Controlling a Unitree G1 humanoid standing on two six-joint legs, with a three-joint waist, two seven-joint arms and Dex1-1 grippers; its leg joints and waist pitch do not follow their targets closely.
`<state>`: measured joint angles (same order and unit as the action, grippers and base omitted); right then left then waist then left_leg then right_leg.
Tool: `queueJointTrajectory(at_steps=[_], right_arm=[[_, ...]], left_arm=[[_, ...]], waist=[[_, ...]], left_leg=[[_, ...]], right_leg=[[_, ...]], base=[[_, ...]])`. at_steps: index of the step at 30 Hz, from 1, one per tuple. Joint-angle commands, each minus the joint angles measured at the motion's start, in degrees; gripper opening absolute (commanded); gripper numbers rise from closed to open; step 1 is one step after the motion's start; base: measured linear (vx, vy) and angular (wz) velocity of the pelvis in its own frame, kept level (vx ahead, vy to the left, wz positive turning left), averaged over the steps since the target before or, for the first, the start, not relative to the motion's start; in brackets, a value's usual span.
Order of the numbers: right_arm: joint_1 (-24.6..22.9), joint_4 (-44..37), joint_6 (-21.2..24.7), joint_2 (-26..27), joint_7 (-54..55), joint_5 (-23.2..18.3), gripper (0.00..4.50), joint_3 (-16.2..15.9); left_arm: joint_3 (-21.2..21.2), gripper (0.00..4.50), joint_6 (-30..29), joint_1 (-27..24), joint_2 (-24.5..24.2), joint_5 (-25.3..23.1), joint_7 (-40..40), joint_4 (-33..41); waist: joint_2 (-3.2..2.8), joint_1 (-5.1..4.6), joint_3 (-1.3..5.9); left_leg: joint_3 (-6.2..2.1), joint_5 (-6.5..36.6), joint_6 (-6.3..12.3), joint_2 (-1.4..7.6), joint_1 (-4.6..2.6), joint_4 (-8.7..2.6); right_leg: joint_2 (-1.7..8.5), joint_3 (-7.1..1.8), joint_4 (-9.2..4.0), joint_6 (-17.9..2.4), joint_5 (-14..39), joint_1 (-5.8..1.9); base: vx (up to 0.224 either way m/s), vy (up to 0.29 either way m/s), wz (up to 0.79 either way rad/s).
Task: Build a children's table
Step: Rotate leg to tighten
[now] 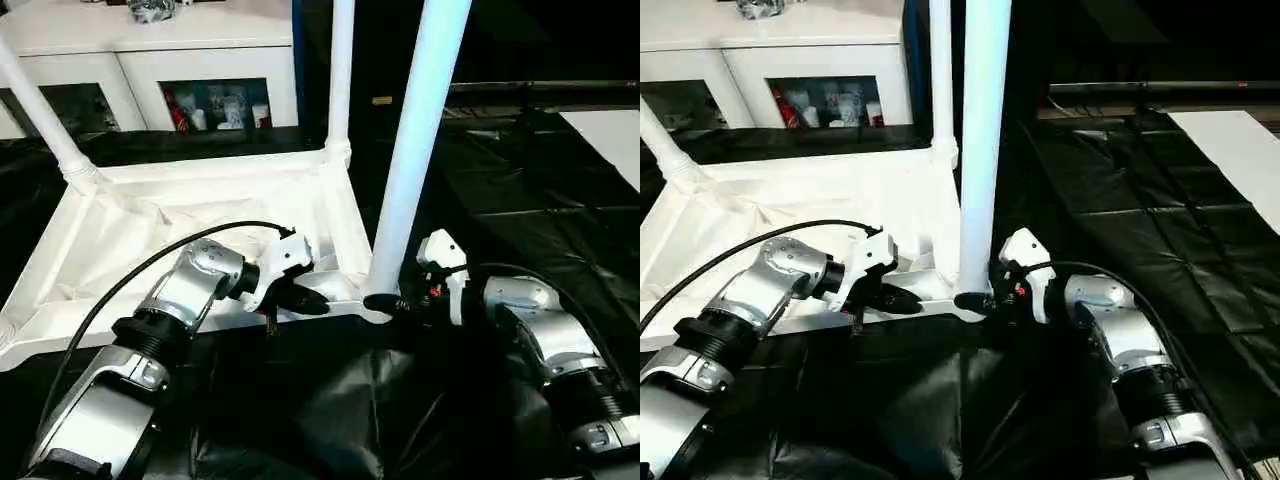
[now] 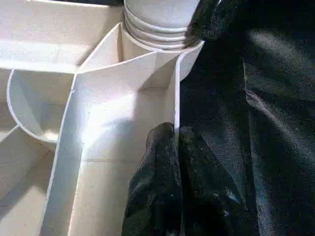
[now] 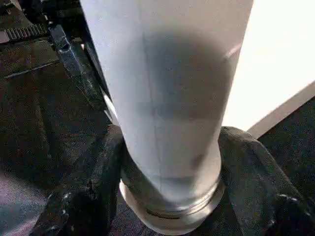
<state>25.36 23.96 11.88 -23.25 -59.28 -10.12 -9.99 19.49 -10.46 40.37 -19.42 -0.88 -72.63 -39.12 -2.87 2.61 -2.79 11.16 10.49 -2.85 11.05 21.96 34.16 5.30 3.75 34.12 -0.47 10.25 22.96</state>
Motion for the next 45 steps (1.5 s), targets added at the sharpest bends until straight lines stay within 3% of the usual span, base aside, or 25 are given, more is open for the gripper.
queueJointTrajectory(at_steps=[1, 3, 4, 5, 6, 7, 8, 12, 13, 14, 16, 17, 19, 20, 24, 25, 27, 28, 30, 32, 36, 38, 40, 45], right_arm=[[-0.8, 1.5, 0.4, 1.0, 1.6, 1.6, 2.56, -1.4], [-0.1, 4.0, -0.2, 2.7, 6.2, 2.0, 2.56, 0.4], [0.9, 6.5, -0.4, 4.6, 11.4, 2.0, 2.56, 2.4], [1.8, 8.9, -0.1, 6.5, 16.3, 1.7, 2.56, 4.5], [2.6, 10.9, 0.3, 8.3, 20.8, 1.3, 2.56, 6.2], [2.6, 10.9, 0.3, 8.3, 20.8, 1.3, 2.56, 6.2], [4.2, 14.3, 1.4, 11.2, 28.9, 0.6, 2.56, 9.1], [8.1, 21.5, 1.6, 16.9, 44.1, -1.2, 2.55, 14.0], [8.7, 22.3, 1.3, 17.7, 45.7, -1.3, 2.55, 14.3], [9.8, 23.8, 0.3, 19.0, 47.9, -0.7, 2.55, 14.0], [11.0, 25.1, -0.9, 20.6, 49.1, 0.6, 2.55, 13.1], [11.7, 25.1, -2.4, 21.7, 47.6, 2.5, 2.55, 11.2], [11.7, 24.8, -3.5, 22.0, 46.5, 3.0, 2.55, 10.6], [11.3, 23.5, -4.4, 22.2, 43.6, 2.6, 3.06, 10.3], [9.8, 20.3, -5.3, 20.8, 40.2, 2.0, 3.33, 10.0], [9.0, 18.0, -5.2, 19.1, 37.6, 1.7, 3.46, 9.4], [7.8, 14.9, -4.0, 16.6, 33.1, 1.3, 3.6, 8.0], [7.2, 13.8, -3.6, 15.5, 30.8, 1.1, 3.67, 7.4], [5.1, 10.3, -3.5, 11.1, 23.7, 1.8, 3.67, 4.9], [3.0, 7.4, -4.0, 7.3, 17.3, 2.2, 3.67, 3.1], [1.6, 5.0, -4.3, 5.0, 13.9, 1.7, 3.67, 2.8], [-0.6, 0.1, -3.3, 2.9, 11.9, 0.2, 3.67, 3.5], [-1.6, -2.2, -2.5, 2.1, 10.7, -0.7, 3.67, 3.5], [-2.9, -3.5, -2.5, 1.3, 9.6, -0.4, 3.67, 2.5]], left_arm=[[1.0, 0.0, -0.9, -0.6, 0.9, -0.5, 0.6, -0.5], [0.2, 0.0, -1.4, -0.3, 1.7, -0.7, 3.4, -1.6], [-0.6, 0.0, -1.6, 0.3, 2.7, -1.1, 6.8, -2.9], [-1.8, 0.0, -1.7, 0.9, 4.0, -1.1, 10.6, -4.4], [-3.2, 0.0, -2.3, 1.7, 5.4, -0.9, 14.4, -6.0], [-3.2, 0.0, -2.3, 1.7, 5.4, -0.9, 14.4, -6.0], [-6.2, 0.0, -4.1, 3.4, 8.4, 0.2, 21.4, -9.1], [-10.0, 0.0, -1.9, 6.6, 13.8, 1.8, 32.9, -14.8], [-10.3, 0.0, -1.7, 7.1, 14.5, 2.0, 34.3, -15.5], [-10.8, 0.0, -1.9, 7.9, 15.5, 1.9, 37.4, -16.6], [-10.3, 0.0, -1.5, 8.6, 16.1, 0.4, 40.0, -17.8], [-9.7, 0.0, -1.5, 8.9, 16.3, -0.8, 40.7, -18.6], [-9.5, 0.0, -1.2, 9.0, 16.3, -1.4, 40.4, -18.9], [-8.9, 0.0, -0.9, 9.0, 15.9, -2.1, 38.9, -19.0], [-7.5, 0.0, -0.3, 8.2, 14.7, -2.6, 34.9, -18.4], [-6.7, 0.0, 0.0, 7.7, 13.7, -2.6, 32.0, -18.1], [-5.9, 0.0, 0.2, 7.0, 12.6, -2.6, 29.1, -17.4], [-5.5, 0.0, 0.4, 6.7, 12.1, -2.6, 28.0, -17.2], [-4.5, 0.0, 1.0, 5.6, 10.4, -2.7, 24.5, -15.9], [-3.7, 0.0, 2.5, 4.5, 8.7, -3.0, 20.8, -14.1], [-3.2, 0.0, 3.0, 3.5, 7.2, -2.7, 17.1, -12.2], [-2.7, 0.0, 9.2, 1.6, 5.4, -1.5, 10.5, -9.5], [-2.7, 0.0, 10.5, 1.1, 5.1, -0.6, 8.2, -8.5], [-2.0, 0.0, 9.5, 0.8, 4.7, 0.1, 5.8, -6.1]], waist=[[0.23, -0.12, 3.85], [0.27, -0.26, 3.74], [0.09, -0.63, 3.62], [0.42, -1.0, 3.52], [0.29, -1.15, 3.52], [0.28, -1.37, 3.28], [0.23, -1.59, 3.31], [0.46, -1.48, 3.52], [0.05, -1.6, 3.53], [0.02, -1.82, 3.65], [-0.2, -1.96, 3.66], [-0.27, -2.0, 3.79], [-0.2, -1.98, 3.85], [-0.21, -1.94, 4.0], [-0.21, -1.96, 4.0], [-0.02, -2.42, 3.94], [0.25, -2.41, 3.95], [0.1, -2.58, 3.96], [0.62, -2.31, 3.99], [0.6, -1.84, 3.97], [0.54, -1.69, 3.97], [0.52, -1.48, 3.79], [0.61, -1.24, 3.88], [-0.12, -0.05, 3.73]], left_leg=[[-0.84, 11.6, 3.35, 2.04, -1.06, -3.97], [-0.85, 12.5, 3.1, 2.04, -1.13, -4.06], [-0.84, 13.9, 2.44, 1.96, -1.15, -4.1], [-0.93, 15.4, 1.42, 1.75, -1.29, -4.22], [-1.0, 15.8, 0.79, 1.72, -1.44, -4.21], [-1.18, 16.9, 0.2, 1.61, -1.41, -4.35], [-1.09, 17.7, -0.08, 1.55, -1.56, -4.3], [-1.27, 17.3, 0.17, 1.49, -1.44, -4.34], [-1.25, 17.0, 0.28, 1.4, -1.24, -4.31], [-1.15, 17.2, 0.21, 1.38, -1.49, -4.27], [-1.15, 17.0, 0.61, 1.38, -1.29, -4.31], [-1.09, 16.5, 1.07, 1.28, -1.23, -4.19], [-1.09, 15.4, 1.7, 1.27, -1.07, -4.14], [-1.02, 14.0, 2.84, 1.29, -0.93, -4.0], [-1.09, 12.9, 4.43, 1.38, -0.61, -4.02], [-1.22, 13.1, 4.42, 1.39, -0.26, -4.16], [-1.22, 13.3, 4.53, 1.4, -0.46, -4.06], [-1.17, 13.3, 4.86, 1.45, -0.44, -4.02], [-1.06, 12.2, 5.51, 1.49, -0.31, -3.83], [-0.98, 11.3, 6.5, 1.61, -0.32, -3.7], [-0.96, 11.1, 6.47, 1.8, -0.53, -3.76], [-1.04, 11.3, 6.25, 1.95, -0.42, -4.0], [-0.91, 11.7, 5.89, 2.08, -0.66, -4.0], [-0.8, 13.1, 4.14, 2.31, -1.21, -4.24]], right_leg=[[2.81, -2.02, -3.69, -15.1, 9.3, -2.93], [2.83, -2.03, -3.87, -14.9, 10.8, -2.83], [2.96, -2.09, -4.07, -14.7, 12.8, -2.56], [2.86, -1.95, -4.41, -13.9, 16.1, -2.53], [2.9, -1.98, -4.41, -13.7, 17.4, -2.4], [2.95, -1.84, -4.9, -12.5, 20.8, -2.39], [2.85, -1.87, -5.12, -11.5, 22.6, -2.15], [2.97, -1.84, -5.28, -10.9, 21.6, -2.24], [2.93, -1.86, -5.18, -11.1, 20.7, -2.25], [2.73, -1.78, -5.23, -11.4, 19.1, -2.07], [2.76, -1.74, -5.15, -11.9, 17.4, -2.24], [2.78, -1.73, -5.14, -11.8, 16.4, -2.36], [2.79, -1.76, -4.94, -12.0, 15.0, -2.57], [2.81, -1.73, -4.78, -12.5, 13.1, -2.74], [2.83, -1.59, -4.58, -12.7, 12.0, -2.98], [2.86, -1.45, -4.55, -12.5, 12.7, -3.21], [2.76, -1.46, -4.73, -12.1, 13.6, -3.32], [2.86, -1.59, -4.63, -12.5, 13.6, -3.07], [2.91, -1.62, -4.51, -13.0, 12.6, -3.19], [2.93, -1.71, -4.41, -13.4, 11.6, -3.18], [2.9, -1.7, -4.26, -14.1, 11.2, -2.99], [2.89, -1.81, -4.3, -13.8, 11.6, -3.04], [2.87, -1.87, -4.17, -14.0, 11.3, -2.88], [2.88, -2.08, -4.19, -14.0, 12.1, -2.36]], base=[[0.0, 0.0, 0.0], [0.0, 0.0, 0.0], [0.0, 0.0, 0.0], [0.0, 0.0, 0.0], [0.0, 0.0, 0.0], [0.0, 0.0, 0.0], [0.0, 0.0, 0.0], [0.0, 0.0, 0.0], [0.0, 0.0, 0.0], [0.0, 0.0, 0.0], [0.0, 0.0, 0.0], [0.0, 0.0, 0.0], [0.0, 0.0, 0.0], [0.0, 0.0, 0.0], [0.0, 0.0, 0.0], [0.0, 0.0, 0.0], [0.0, 0.0, 0.0], [0.0, 0.0, 0.0], [0.0, 0.0, 0.0], [0.0, 0.0, 0.0], [0.0, 0.0, 0.0], [0.0, 0.0, 0.0], [0.0, 0.0, 0.0], [0.0, 0.0, 0.0]])
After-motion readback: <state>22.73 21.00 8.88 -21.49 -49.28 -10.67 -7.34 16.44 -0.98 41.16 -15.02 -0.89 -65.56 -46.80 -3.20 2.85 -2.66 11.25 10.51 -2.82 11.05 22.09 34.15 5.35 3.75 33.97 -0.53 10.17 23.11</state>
